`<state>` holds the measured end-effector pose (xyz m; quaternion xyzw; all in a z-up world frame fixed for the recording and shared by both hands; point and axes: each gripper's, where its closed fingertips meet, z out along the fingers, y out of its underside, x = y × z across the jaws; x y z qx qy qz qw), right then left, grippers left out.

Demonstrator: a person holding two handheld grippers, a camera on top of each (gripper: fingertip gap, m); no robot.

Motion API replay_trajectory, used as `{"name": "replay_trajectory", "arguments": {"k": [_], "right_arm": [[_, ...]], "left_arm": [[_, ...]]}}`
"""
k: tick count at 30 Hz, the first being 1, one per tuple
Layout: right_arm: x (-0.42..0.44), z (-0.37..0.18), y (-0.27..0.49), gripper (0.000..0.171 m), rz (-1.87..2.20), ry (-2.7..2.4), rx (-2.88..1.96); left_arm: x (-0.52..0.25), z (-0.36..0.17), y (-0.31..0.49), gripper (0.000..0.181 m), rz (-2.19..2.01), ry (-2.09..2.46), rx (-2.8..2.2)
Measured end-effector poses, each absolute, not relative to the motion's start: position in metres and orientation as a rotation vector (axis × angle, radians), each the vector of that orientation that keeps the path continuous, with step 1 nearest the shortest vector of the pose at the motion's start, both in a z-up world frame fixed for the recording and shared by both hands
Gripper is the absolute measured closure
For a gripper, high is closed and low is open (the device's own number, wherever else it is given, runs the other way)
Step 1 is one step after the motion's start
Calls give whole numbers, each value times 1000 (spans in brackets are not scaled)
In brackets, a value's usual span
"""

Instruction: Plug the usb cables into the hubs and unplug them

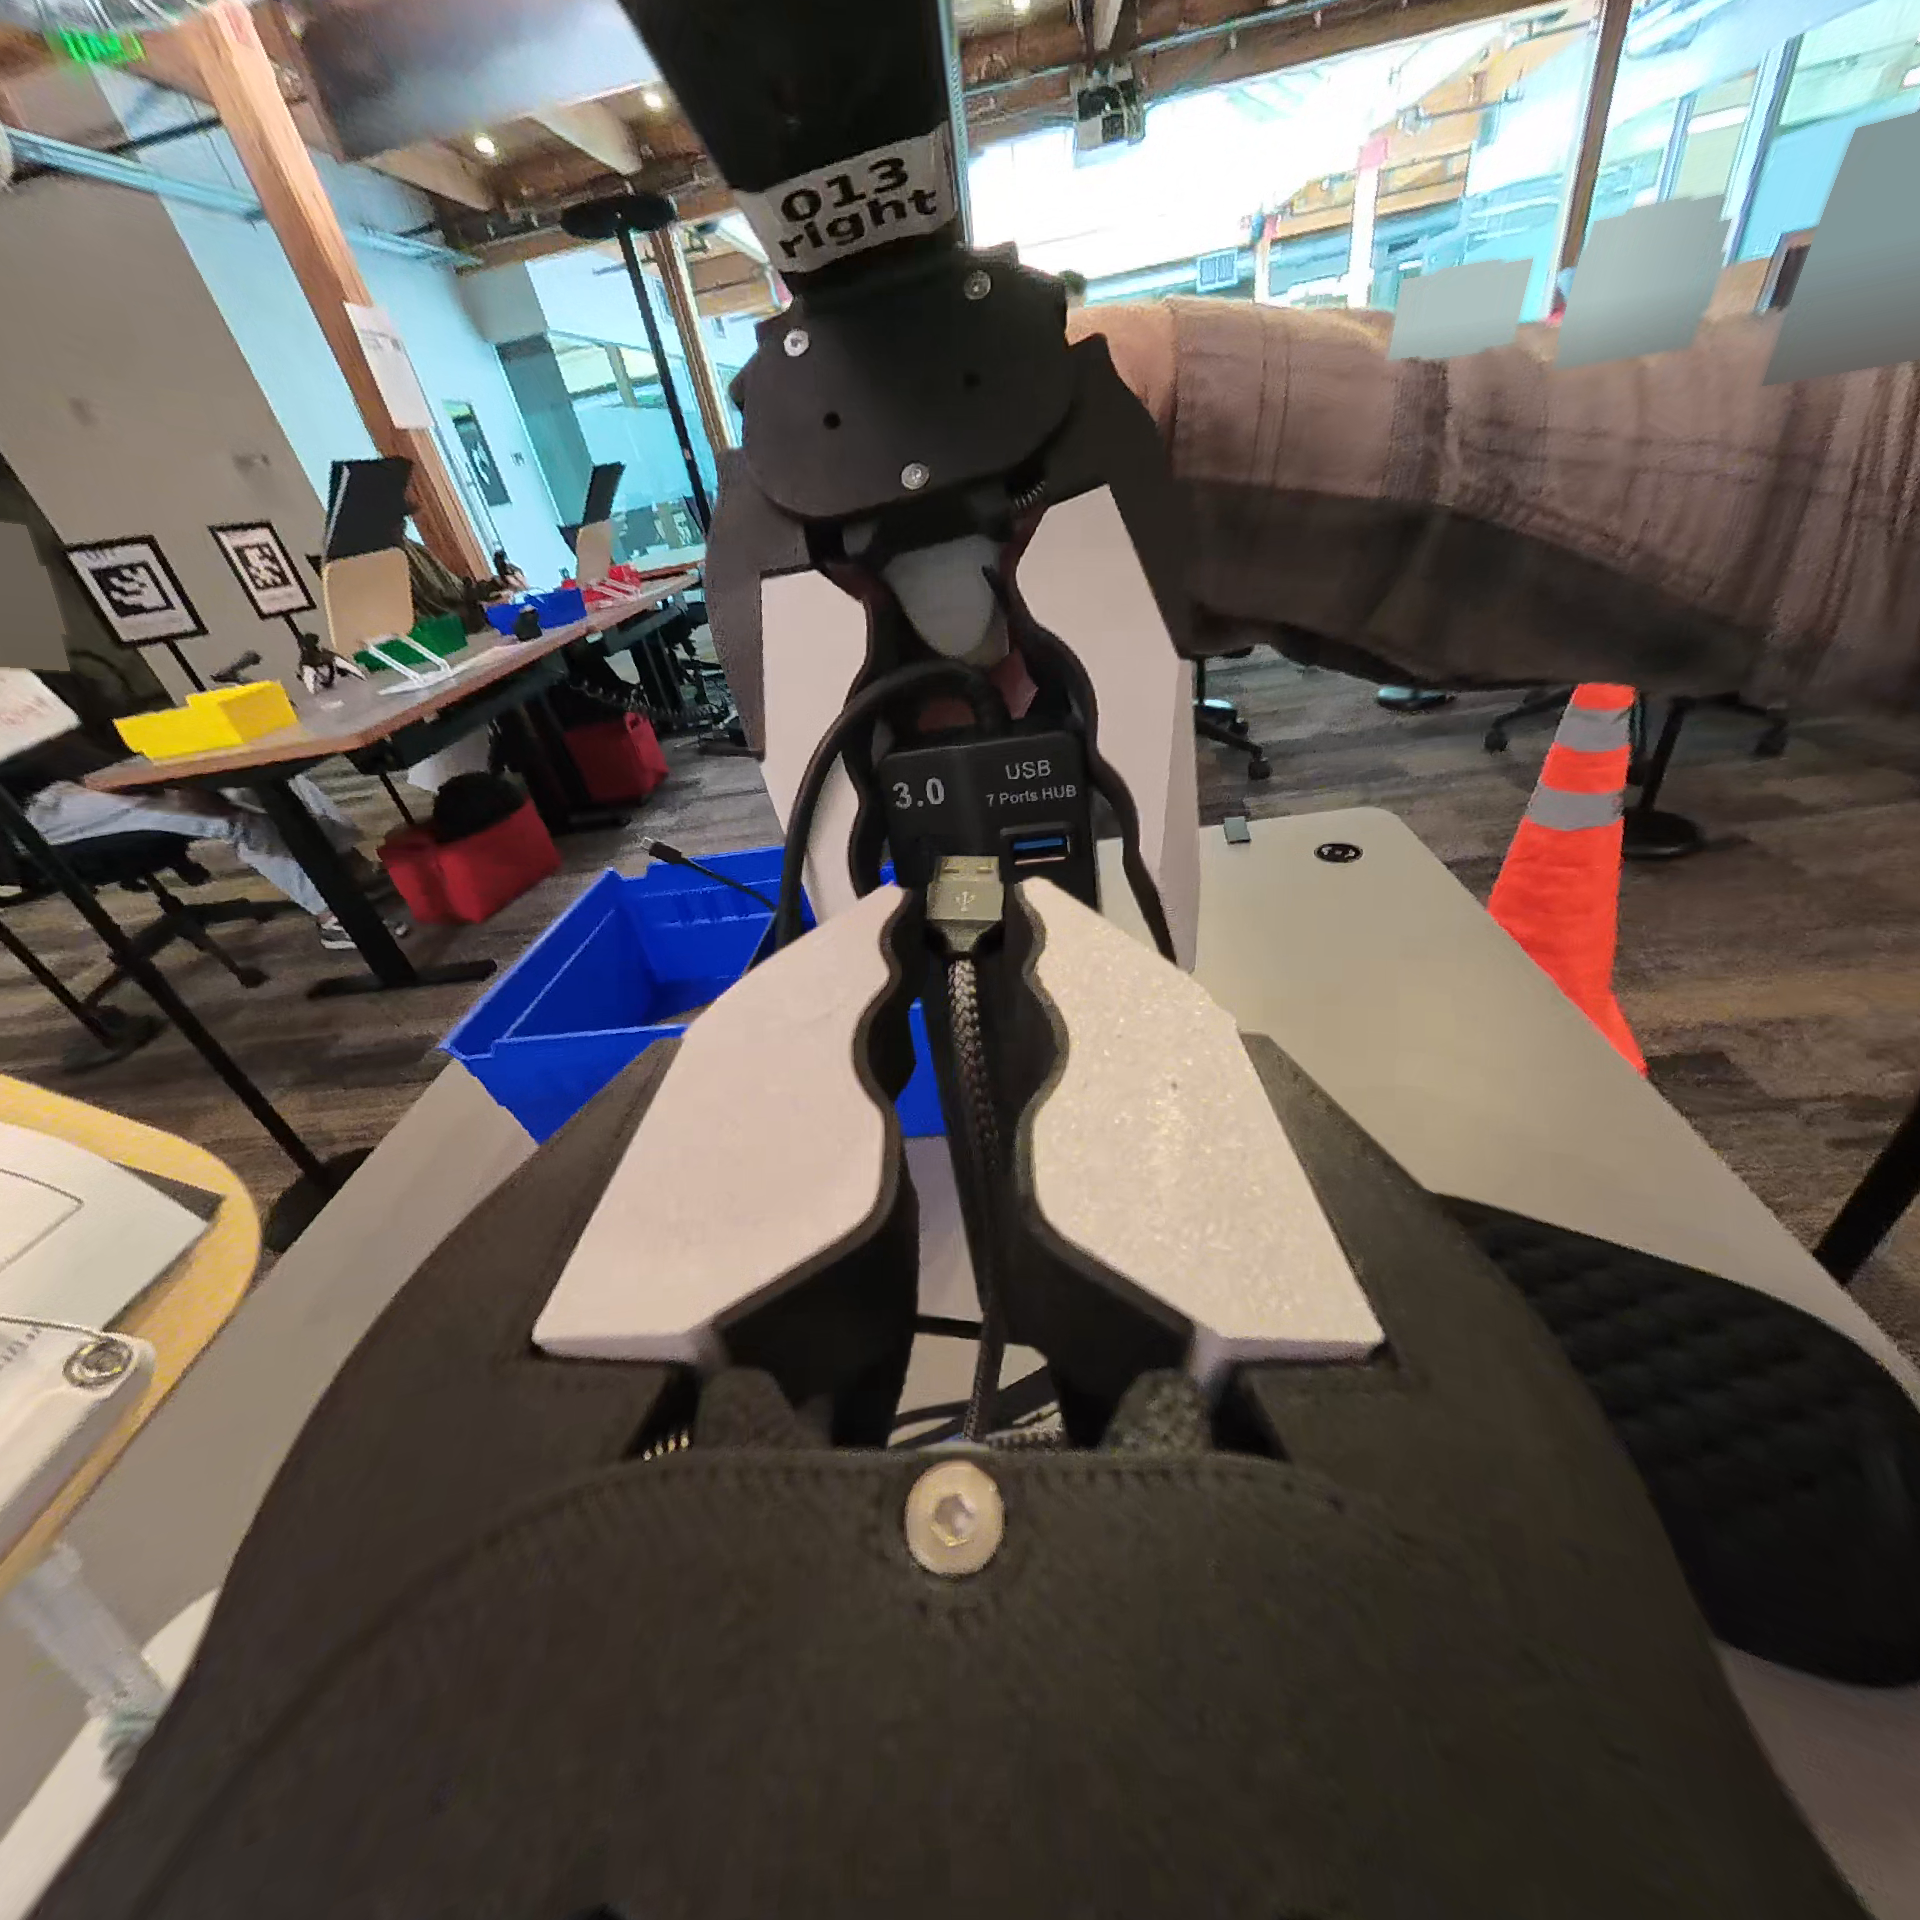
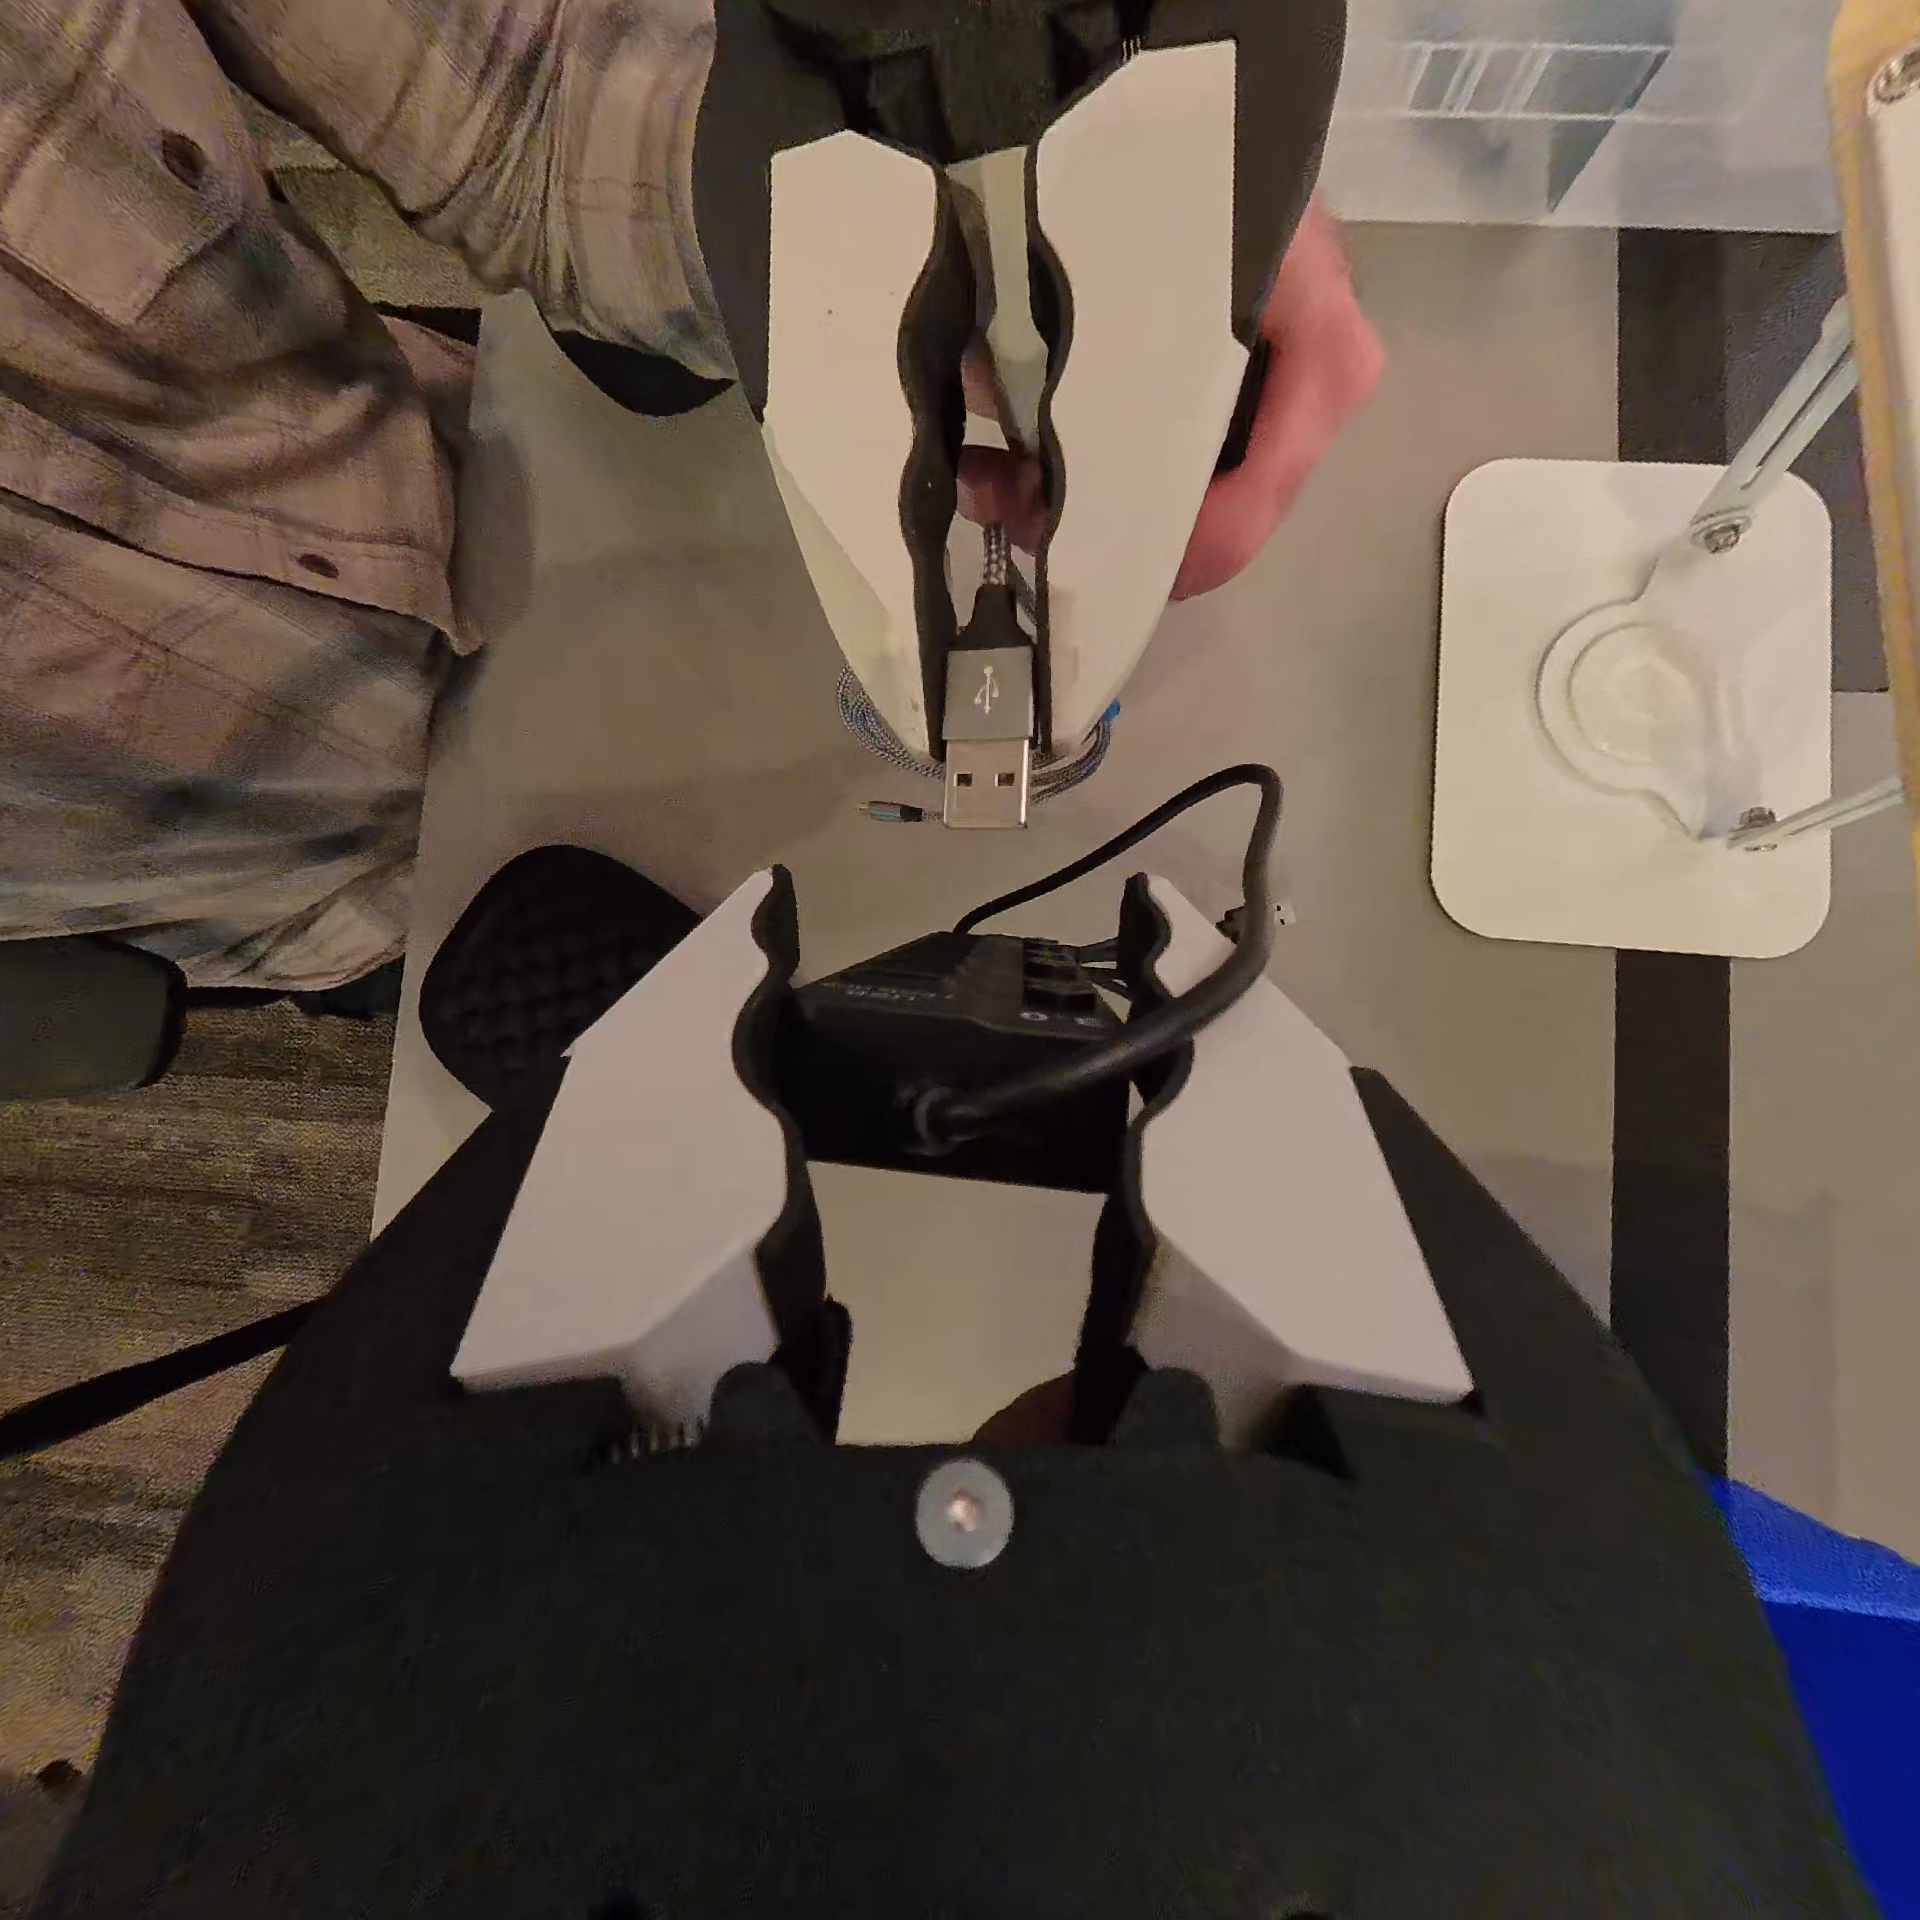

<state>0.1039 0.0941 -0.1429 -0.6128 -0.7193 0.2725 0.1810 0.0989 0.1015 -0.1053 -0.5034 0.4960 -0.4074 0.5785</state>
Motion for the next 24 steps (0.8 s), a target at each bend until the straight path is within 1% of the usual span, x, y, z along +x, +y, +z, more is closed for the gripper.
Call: {"name": "replay_trajectory", "arguments": {"k": [7,15,24], "right_arm": [[90,-135,96,109,773,-2074,-1679],[86,-132,99,109,790,-2082,-1638],[85,-129,99,109,780,-2124,-1610]], "left_arm": [[96,-97,100,167,-1002,1109,-1204],[98,-99,101,166,-1042,1088,-1229],[102,-102,104,166,-979,1065,-1289]]}}
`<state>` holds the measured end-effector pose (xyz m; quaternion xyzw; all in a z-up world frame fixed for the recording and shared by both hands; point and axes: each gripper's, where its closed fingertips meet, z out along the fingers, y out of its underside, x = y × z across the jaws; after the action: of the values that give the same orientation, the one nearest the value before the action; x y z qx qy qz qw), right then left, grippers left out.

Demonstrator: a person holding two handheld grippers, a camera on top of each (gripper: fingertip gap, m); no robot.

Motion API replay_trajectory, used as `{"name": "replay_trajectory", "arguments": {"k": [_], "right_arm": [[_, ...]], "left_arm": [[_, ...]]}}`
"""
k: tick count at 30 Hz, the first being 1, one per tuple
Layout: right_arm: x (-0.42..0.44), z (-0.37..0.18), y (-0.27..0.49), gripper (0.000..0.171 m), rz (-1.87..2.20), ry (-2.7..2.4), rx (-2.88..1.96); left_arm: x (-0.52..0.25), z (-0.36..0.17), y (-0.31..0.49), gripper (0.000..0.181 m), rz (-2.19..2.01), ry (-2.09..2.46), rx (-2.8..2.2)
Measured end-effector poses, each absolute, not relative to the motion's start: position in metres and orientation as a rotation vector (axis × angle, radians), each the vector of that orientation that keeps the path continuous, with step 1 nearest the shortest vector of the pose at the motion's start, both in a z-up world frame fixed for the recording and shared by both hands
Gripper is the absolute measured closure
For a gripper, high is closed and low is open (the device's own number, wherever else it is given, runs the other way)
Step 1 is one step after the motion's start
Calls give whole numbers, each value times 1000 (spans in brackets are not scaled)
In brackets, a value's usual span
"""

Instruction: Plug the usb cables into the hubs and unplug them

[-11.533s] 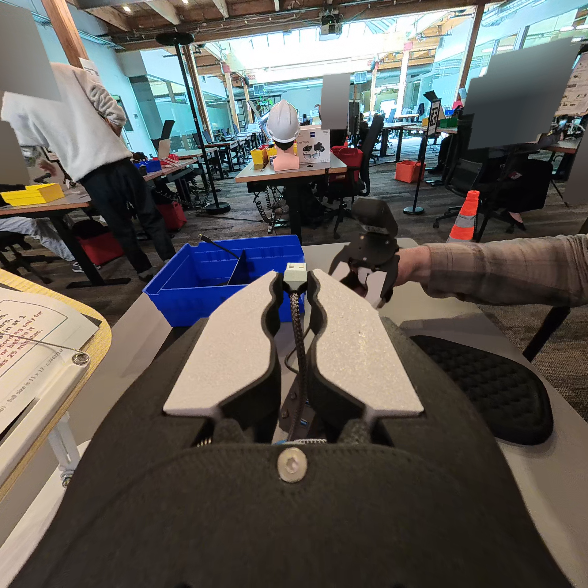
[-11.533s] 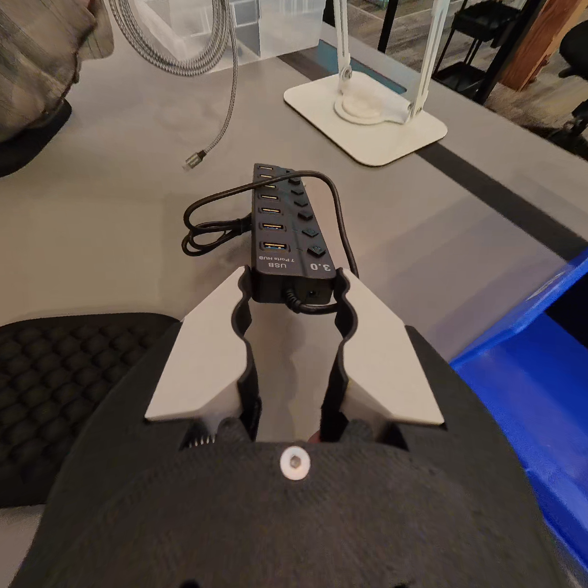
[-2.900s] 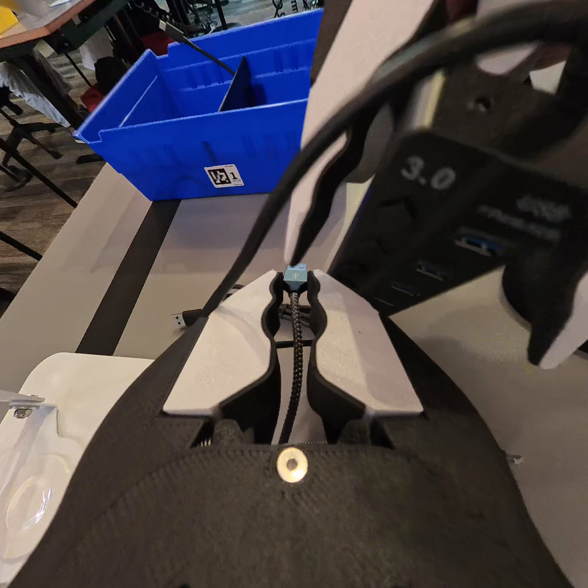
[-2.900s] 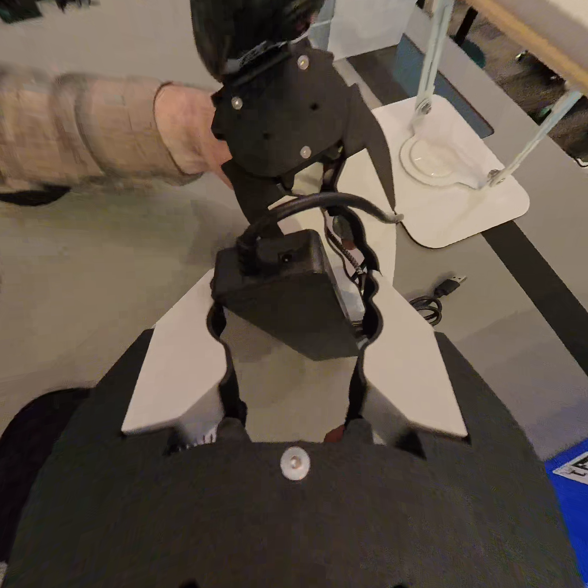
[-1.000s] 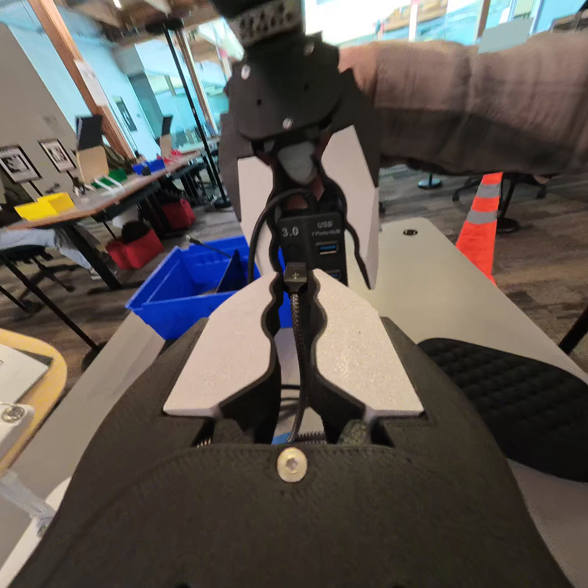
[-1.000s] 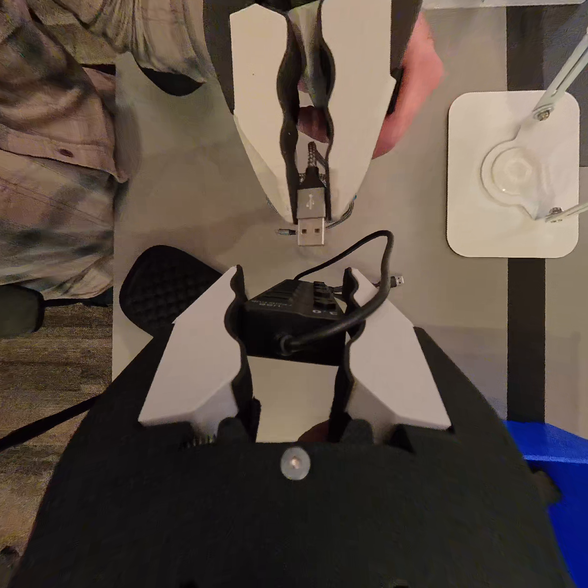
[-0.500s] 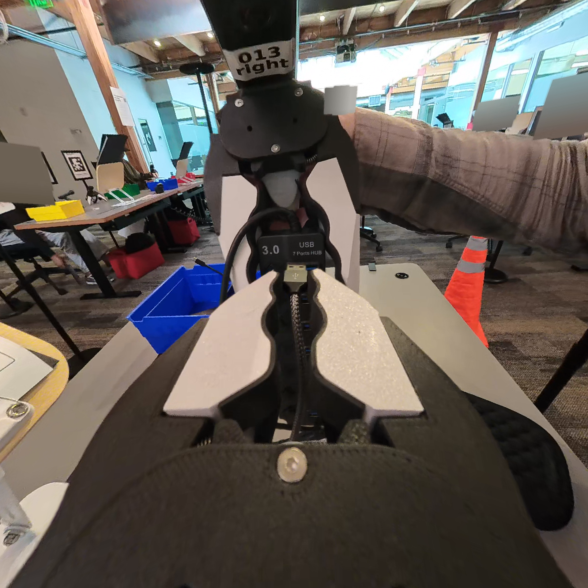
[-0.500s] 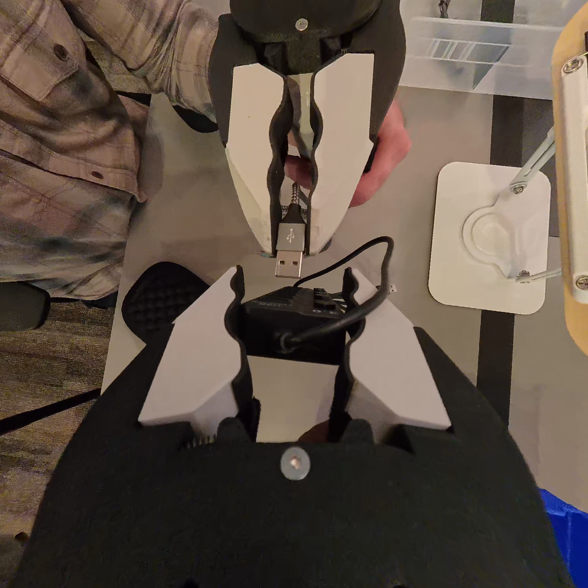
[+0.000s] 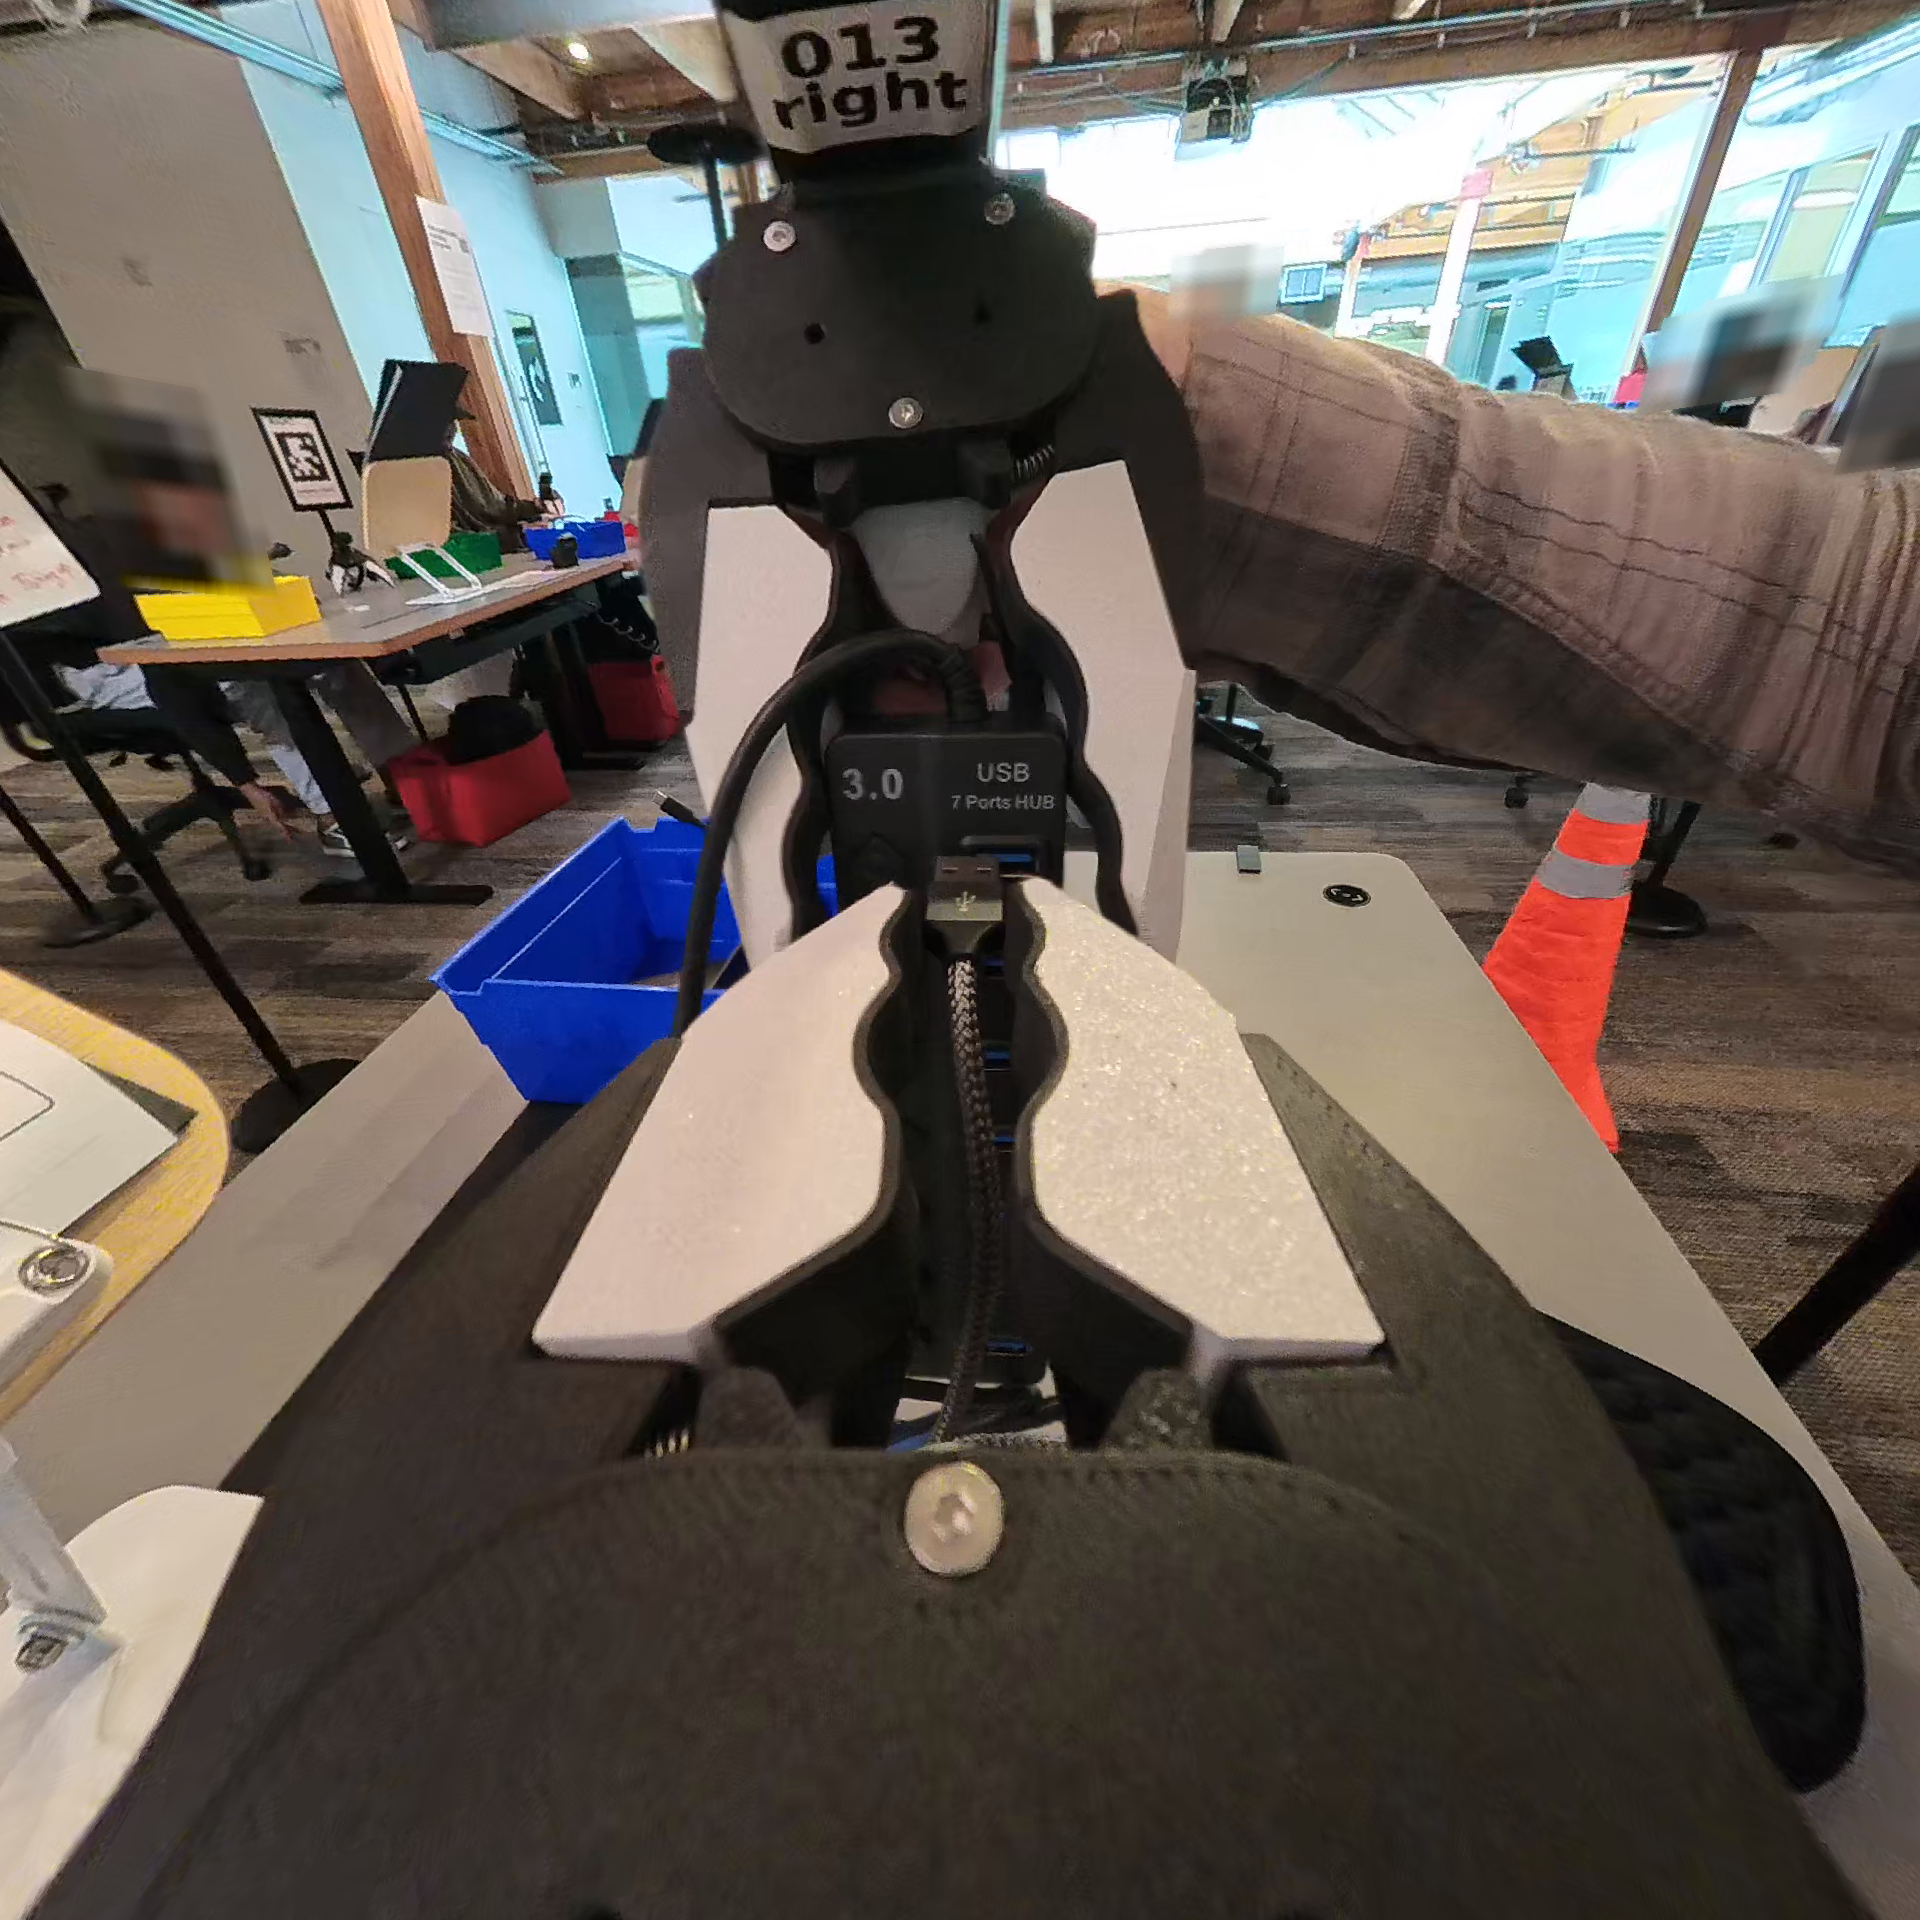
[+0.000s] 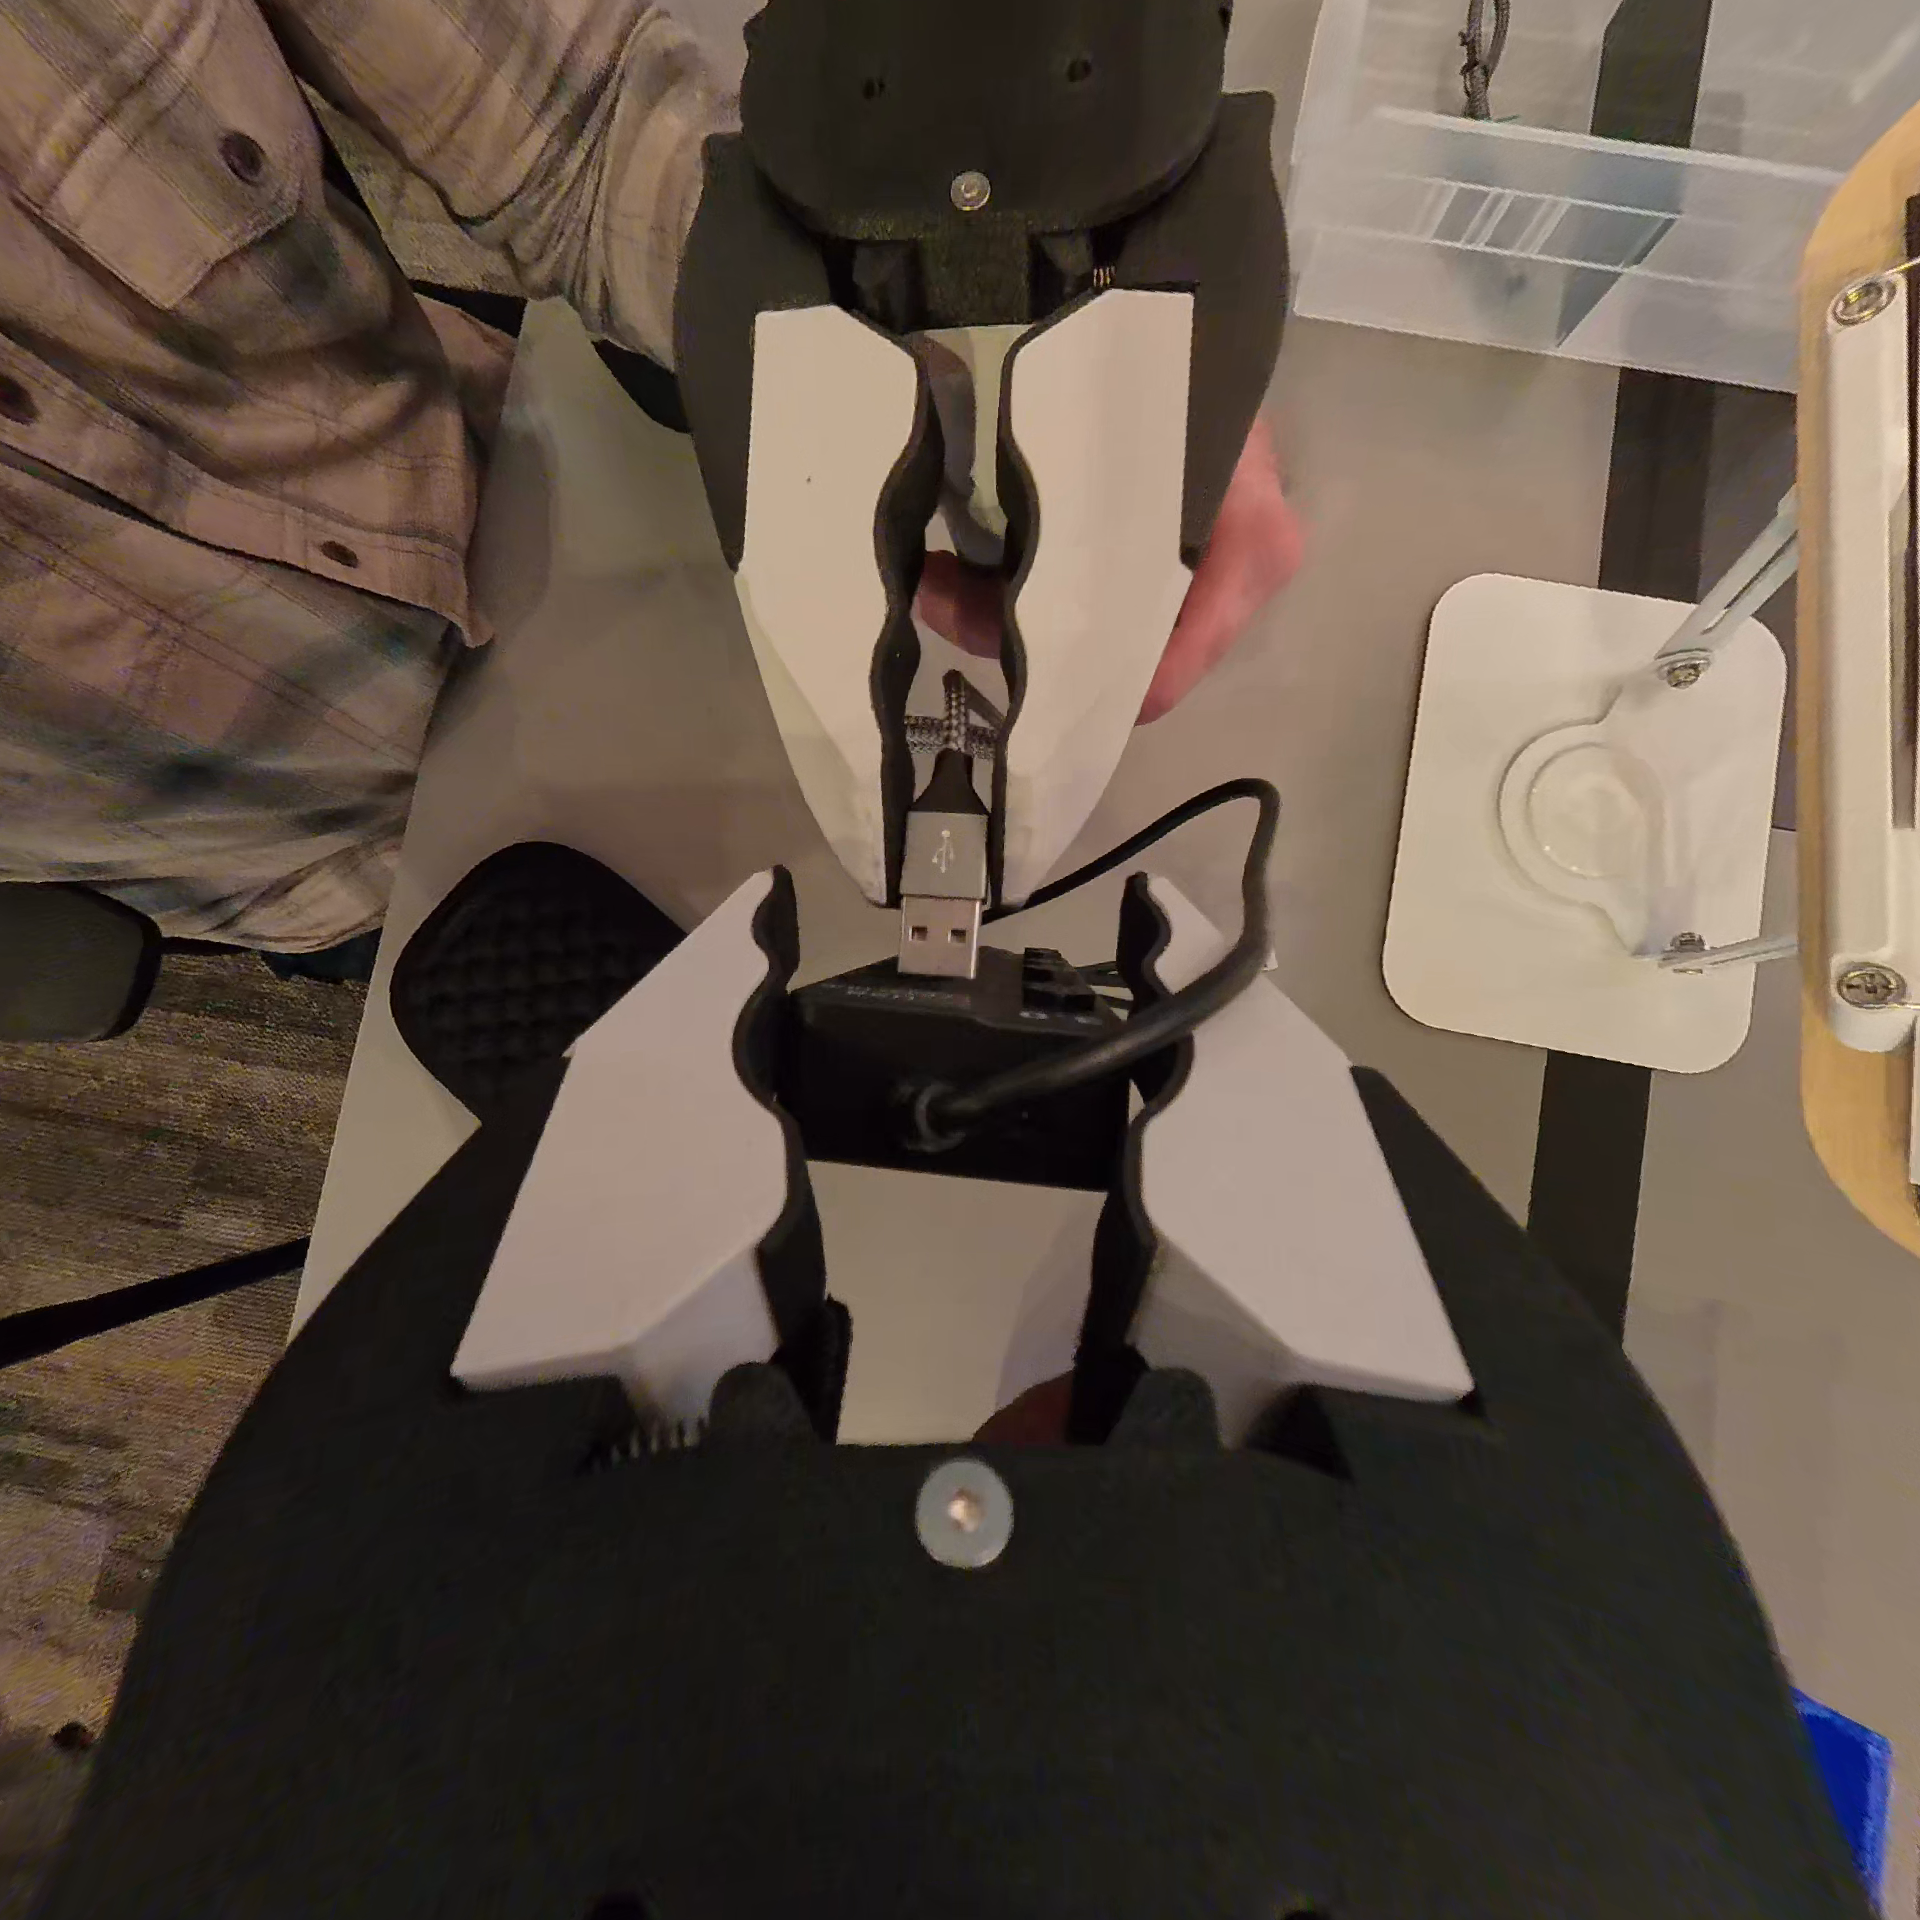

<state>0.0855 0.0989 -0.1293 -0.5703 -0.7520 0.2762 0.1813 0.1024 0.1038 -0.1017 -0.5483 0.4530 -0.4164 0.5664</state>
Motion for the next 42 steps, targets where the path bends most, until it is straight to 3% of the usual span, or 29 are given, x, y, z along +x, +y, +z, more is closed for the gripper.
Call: {"name": "replay_trajectory", "arguments": {"k": [42], "right_arm": [[77,-113,95,110,678,-2155,-1563]], "left_arm": [[104,-84,93,167,-976,1008,-1161]]}}
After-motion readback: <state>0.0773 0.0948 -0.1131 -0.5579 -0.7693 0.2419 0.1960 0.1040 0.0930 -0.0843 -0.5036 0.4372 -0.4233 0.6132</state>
